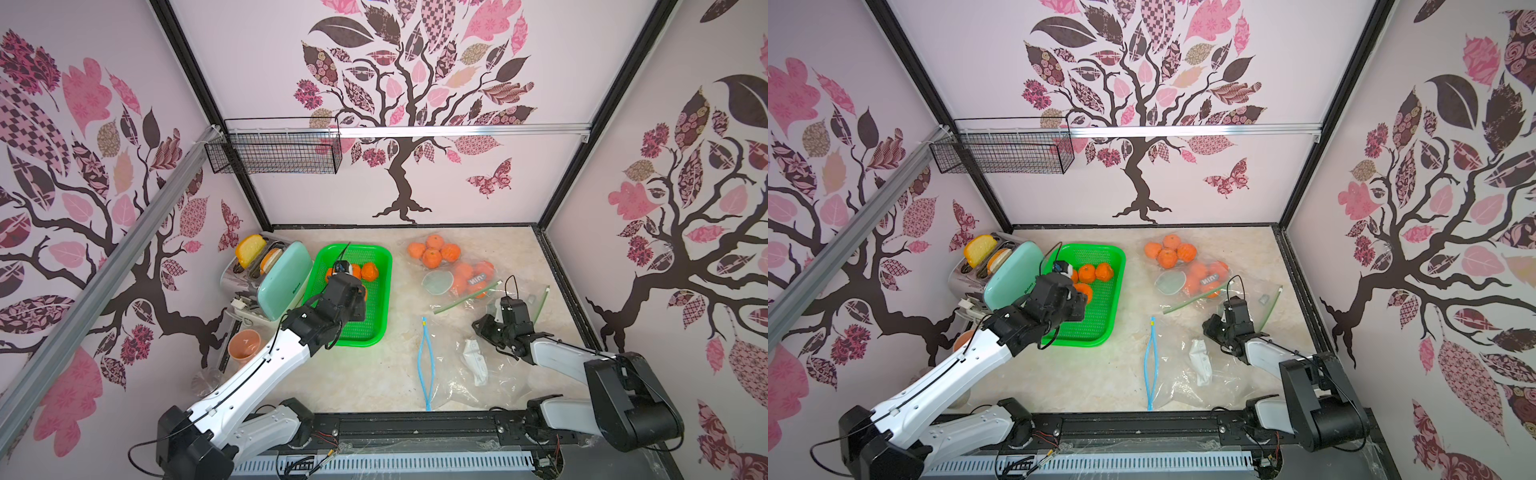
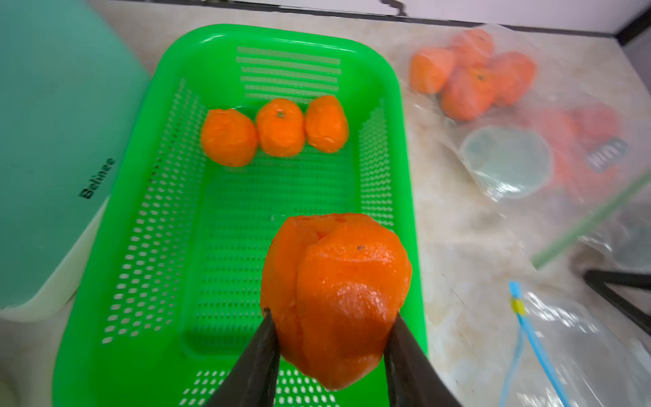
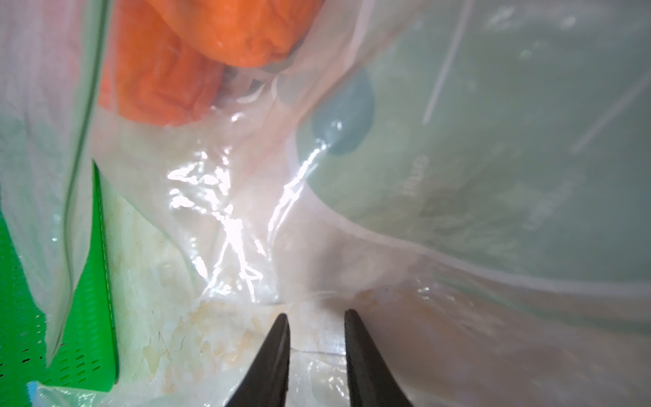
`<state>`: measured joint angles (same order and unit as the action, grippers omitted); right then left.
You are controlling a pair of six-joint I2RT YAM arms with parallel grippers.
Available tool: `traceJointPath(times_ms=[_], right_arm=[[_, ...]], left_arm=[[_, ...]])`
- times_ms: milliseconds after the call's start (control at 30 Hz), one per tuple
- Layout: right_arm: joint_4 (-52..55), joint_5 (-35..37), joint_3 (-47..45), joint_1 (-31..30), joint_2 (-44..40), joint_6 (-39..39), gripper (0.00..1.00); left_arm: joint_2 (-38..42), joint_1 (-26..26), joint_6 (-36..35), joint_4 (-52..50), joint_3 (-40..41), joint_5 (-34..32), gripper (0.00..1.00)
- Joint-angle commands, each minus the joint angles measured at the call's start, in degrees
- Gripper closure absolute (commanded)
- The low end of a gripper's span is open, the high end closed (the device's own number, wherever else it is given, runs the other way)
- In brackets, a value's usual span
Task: Open the zip-top bag and take out the orange
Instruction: Place the orange in the basket.
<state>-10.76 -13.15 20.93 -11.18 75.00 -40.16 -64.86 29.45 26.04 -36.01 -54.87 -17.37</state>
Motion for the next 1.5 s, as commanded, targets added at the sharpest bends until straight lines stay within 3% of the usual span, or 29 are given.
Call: traceJointPath(times_ms=[0,133,433,733,1200,1400,1467], right_arm=[[0.83,0.01,-0.57,-0.33,-0.90,-0.40,0.69],[1.08,0.01,-0.71,-0.36,-1.81,-0.30,0.69],[1.27,0.22,-0.87,-0.37,-2.33,-0.18,0.68],[1.18,0.28,-0.31,-0.38,-0.92,0.08,0.68],[1.45,0.74,-0.28,-0.42,-0.88,0.34,0.68],[1.53,0.63,-0.13,-0.38,-0.56,0.34,0.68],[1.71,0.74,-0.01,-0.42,-0.71,0.28,0.67]], left_arm=[[-5.57,-8.80,1.34,5.03,0.07,3.83,0.62],[-14.24,-15.02,1.71,9.25,-1.14,5.54,0.63],[-28.82,-17.40,-0.33,12.63,-5.77,4.29,0.63],[-32.82,-18.75,-1.89,14.08,-6.96,1.39,0.63],[-40.57,-22.71,-2.93,17.48,-12.13,3.70,0.62],[-40.79,-22.71,-3.05,17.21,-12.11,4.78,0.56],[-39.89,-22.74,-3.19,17.20,-11.61,5.88,0.49]])
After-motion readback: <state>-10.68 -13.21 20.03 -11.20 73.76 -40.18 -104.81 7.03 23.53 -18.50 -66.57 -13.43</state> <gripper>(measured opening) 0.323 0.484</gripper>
